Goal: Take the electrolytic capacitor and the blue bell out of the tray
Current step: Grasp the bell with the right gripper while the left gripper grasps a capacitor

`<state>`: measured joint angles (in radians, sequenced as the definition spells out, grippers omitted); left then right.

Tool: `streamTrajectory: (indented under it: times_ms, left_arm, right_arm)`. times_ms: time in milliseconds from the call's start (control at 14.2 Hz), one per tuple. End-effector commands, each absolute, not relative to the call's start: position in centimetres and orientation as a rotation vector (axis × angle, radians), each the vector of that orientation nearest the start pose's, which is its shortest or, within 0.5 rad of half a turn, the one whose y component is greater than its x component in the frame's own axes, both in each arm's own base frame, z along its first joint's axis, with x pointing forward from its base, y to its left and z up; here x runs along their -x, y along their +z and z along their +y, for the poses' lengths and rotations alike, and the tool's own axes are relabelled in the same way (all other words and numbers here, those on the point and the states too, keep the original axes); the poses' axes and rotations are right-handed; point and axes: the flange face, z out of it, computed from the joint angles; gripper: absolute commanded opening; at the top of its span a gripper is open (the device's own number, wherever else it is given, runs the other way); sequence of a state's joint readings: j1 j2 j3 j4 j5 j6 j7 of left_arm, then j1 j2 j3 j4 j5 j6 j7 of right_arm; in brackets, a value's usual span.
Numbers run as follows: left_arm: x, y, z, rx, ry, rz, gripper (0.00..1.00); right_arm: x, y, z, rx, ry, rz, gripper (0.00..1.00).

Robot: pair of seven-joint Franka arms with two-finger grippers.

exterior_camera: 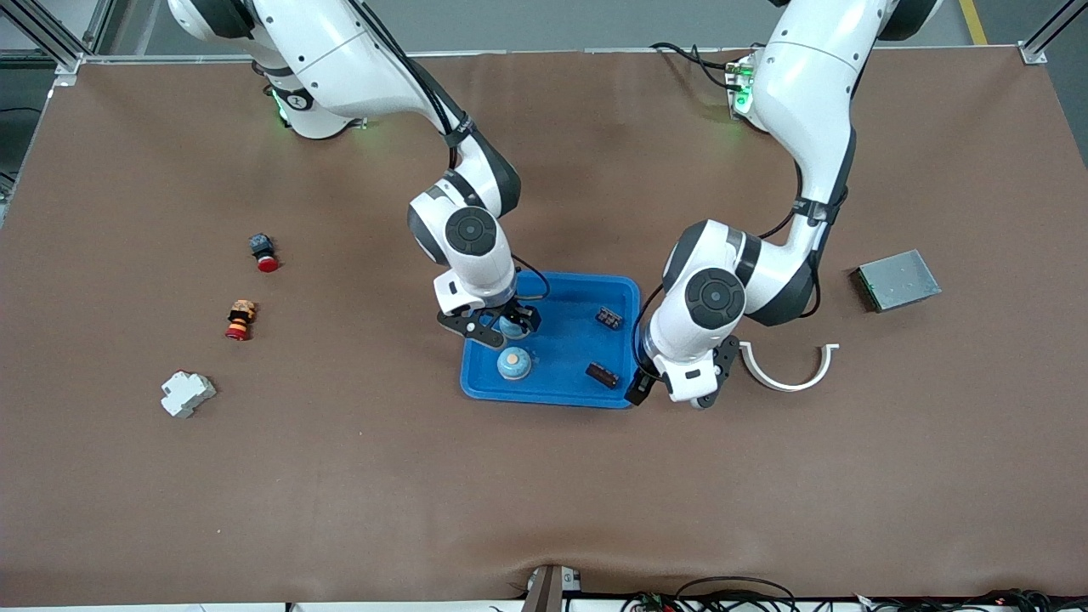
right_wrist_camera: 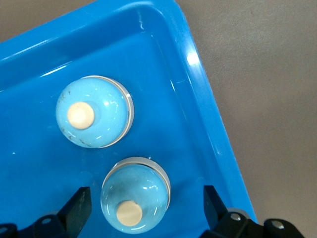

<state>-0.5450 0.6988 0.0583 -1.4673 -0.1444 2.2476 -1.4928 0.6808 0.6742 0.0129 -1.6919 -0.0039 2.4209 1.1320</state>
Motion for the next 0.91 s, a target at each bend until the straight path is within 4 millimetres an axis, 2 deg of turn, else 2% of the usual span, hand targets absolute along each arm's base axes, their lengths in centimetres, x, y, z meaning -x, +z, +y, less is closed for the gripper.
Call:
streamTrajectory:
  times_ms: [0,141,493,563,633,704,845]
  left_arm:
    - [-64.3,28.3,-36.1,2.782,-0.029,-1.753,1.0]
    - [-62.9,28.4,-38.5,2.806,-0.025,-1.715,1.0]
    - [-60.7,26.9,-40.3,2.771,0.014,-1.68,1.0]
    - [-60.2,26.2,-40.3,2.758,0.025,-1.674,1.0]
    - [-60.1,25.6,-40.3,2.748,0.03,-1.671,1.0]
    - [-60.1,24.6,-40.3,2.742,0.026,-1.658,1.0]
    - [-60.4,23.2,-40.1,2.741,0.005,-1.644,1.0]
  right_arm:
    - [-53.0,20.5,44.2,3.003,-0.077,0.71,1.0]
    - [-52.7,19.4,44.6,2.995,-0.085,0.712,1.0]
    - [-52.3,18.5,45.5,2.99,-0.091,0.701,1.0]
    - [-52.2,18.5,45.7,2.992,-0.092,0.695,0.9]
    - [-52.0,18.6,46.1,2.992,-0.095,0.684,0.73]
    - [-51.8,18.5,46.4,2.994,-0.092,0.679,0.54]
    - [-51.8,18.6,46.4,2.992,-0.086,0.685,0.08]
